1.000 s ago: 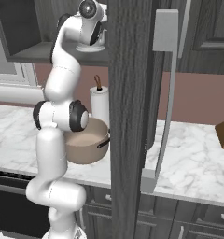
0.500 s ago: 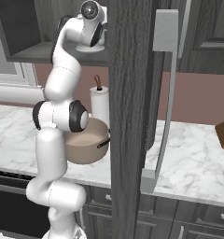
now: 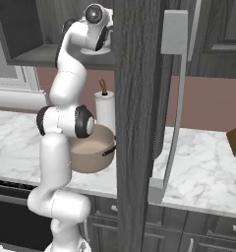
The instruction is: Pick the kettle from the cabinet and place it on a stove burner. Then pick the pot from the counter and place it on another stove burner. Finally, turn both burners on.
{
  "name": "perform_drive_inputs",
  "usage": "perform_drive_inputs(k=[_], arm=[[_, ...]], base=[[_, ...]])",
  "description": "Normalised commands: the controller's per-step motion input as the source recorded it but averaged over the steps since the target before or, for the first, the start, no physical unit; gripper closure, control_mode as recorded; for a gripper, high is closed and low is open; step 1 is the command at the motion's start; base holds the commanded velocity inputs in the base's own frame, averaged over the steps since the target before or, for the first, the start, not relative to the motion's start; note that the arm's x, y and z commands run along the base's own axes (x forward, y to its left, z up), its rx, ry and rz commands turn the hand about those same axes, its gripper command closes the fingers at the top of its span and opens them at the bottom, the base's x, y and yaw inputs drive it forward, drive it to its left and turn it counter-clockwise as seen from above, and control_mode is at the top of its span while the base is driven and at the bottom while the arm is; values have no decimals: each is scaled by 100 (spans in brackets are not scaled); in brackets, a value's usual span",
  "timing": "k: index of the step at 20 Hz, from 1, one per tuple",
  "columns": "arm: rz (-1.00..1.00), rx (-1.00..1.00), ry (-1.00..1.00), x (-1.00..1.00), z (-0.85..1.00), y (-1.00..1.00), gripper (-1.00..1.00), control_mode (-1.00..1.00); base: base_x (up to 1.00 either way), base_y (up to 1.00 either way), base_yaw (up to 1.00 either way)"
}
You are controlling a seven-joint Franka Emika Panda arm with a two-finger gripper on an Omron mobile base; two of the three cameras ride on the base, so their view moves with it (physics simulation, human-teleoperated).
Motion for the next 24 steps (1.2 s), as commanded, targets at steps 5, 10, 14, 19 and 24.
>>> perform_drive_inputs(k=[5,10,14,19,24], arm=[[0,0,0,2,-2,3,100,-100],[0,0,0,0,-2,0,100,-100],[0,0,0,0,-7,0,100,-100],[0,0,-5,-7,-5,0,100,-100],[0,0,-10,-28,0,0,100,-100]], base=[[0,0,0],[0,0,0],[0,0,0],[0,0,0],[0,0,0]])
